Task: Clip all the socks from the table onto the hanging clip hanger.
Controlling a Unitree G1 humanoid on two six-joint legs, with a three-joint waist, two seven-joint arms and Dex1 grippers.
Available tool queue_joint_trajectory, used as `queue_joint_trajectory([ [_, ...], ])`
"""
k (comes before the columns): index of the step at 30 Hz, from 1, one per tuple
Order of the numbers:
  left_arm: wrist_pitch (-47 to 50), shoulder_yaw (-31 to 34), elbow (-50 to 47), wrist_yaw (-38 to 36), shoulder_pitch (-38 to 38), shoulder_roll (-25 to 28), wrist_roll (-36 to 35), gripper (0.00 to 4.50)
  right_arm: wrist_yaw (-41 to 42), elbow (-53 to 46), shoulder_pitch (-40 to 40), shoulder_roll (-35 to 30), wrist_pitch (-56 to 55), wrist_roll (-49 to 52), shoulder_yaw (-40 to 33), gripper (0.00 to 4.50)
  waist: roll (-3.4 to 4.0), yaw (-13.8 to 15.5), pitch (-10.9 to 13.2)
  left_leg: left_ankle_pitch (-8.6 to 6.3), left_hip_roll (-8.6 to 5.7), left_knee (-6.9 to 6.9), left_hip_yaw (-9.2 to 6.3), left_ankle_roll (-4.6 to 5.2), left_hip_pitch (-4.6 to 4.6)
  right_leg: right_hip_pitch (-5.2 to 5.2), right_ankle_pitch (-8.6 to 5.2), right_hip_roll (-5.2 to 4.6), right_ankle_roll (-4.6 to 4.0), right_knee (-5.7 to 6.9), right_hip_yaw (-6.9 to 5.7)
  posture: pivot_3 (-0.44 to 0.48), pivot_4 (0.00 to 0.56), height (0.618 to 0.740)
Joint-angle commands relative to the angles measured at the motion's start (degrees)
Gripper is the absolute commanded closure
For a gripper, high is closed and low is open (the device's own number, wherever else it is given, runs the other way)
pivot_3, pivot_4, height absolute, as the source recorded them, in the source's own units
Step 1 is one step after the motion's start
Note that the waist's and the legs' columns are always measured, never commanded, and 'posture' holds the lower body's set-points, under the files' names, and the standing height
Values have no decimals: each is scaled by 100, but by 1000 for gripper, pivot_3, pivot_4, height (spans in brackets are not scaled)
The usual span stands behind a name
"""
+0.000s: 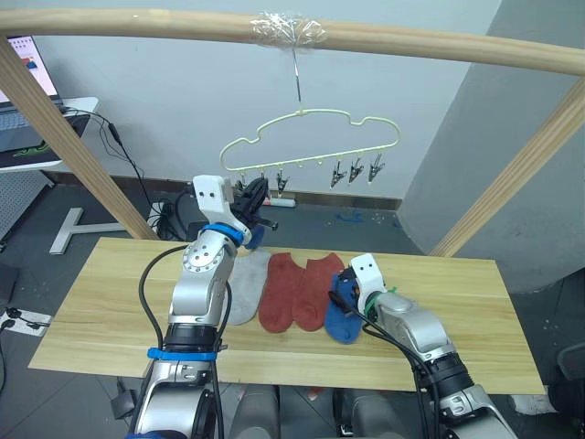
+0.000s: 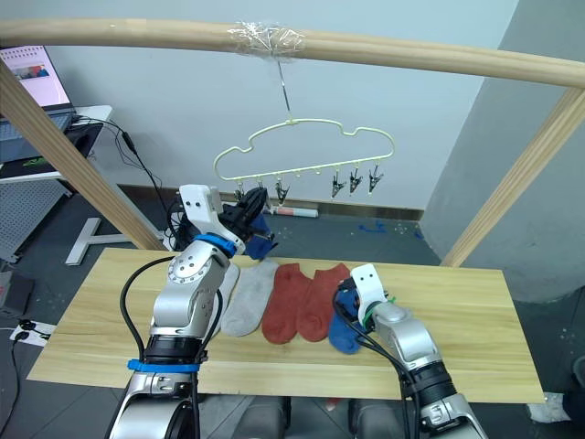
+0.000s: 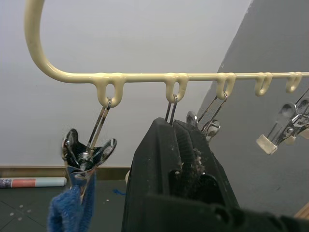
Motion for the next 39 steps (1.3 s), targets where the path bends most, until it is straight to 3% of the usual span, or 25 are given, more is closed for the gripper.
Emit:
queue_joint_trajectory([
  [1, -25, 6, -197, 25, 40, 9, -20, 4500, 125, 115, 196, -313, -210, -325, 211, 917, 0, -1, 0, 0, -1, 0, 1, 0, 0, 0, 0, 0, 0, -1, 1, 205, 166, 740],
  [5, -32, -1, -189, 37, 63, -3, -14, 4500, 440, 1, 373, -690, -432, -542, 504, 2366, -2, 1, -4, 0, -2, 2, 2, 0, 4, 7, -1, -1, 5, -4, 2, 205, 166, 740],
  [11, -35, 8, -164, 21, 63, 11, -24, 4500, 614, -305, 499, -791, -415, -426, 275, 4447, -2, -5, -5, 1, -1, 0, 3, 1, 28, 27, -10, 0, 25, -3, 4, 205, 166, 740],
  [14, -33, 9, -142, 5, 66, 19, -26, 4500, 840, -616, 521, -863, -632, -311, 171, 4485, -2, -3, -4, 1, -2, 1, 4, 2, 29, 28, -9, 0, 27, -3, 6, 193, 176, 740],
  [17, 402, 127, -163, -153, 23, -14, -406, 4500, 1486, -1371, 569, -1453, -1386, -551, 537, 4485, 1, -8, -2, 1, -2, 1, 8, 2, 27, 27, -9, 0, 28, -6, 10, 193, 176, 740],
  [22, 1822, 558, -264, -270, -134, -7, -1524, 4500, 2057, -2293, 629, -2001, -2045, -669, 788, 4485, 1, -50, -3, 1, 3, -2, 6, 2, 33, 28, -11, 5, 30, -5, 9, 193, 176, 740],
  [25, 3304, 1243, -26, -131, -413, 114, -2724, 4500, 2190, -2802, 387, -2066, -2203, -789, 847, 4485, 1, -76, -2, 1, 6, -4, 0, 2, 37, 29, -11, 9, 30, 1, 6, 185, 183, 740],
  [29, 4508, 1913, 77, 134, -710, 147, -3892, 4500, 2086, -2645, -368, -1613, -2371, -1062, 1103, 4485, 0, -173, -2, 1, 4, 3, 1, 2, 42, 34, -7, 8, 37, 3, 9, 185, 183, 740],
  [39, 4896, 1873, -164, 354, -752, 57, -4310, 4500, 1920, -1790, -1230, -800, -2507, -1178, 1091, 4485, 0, -120, -2, 1, -3, 1, 1, 0, 32, 32, 4, -7, 16, -7, 4, 191, 182, 740],
])
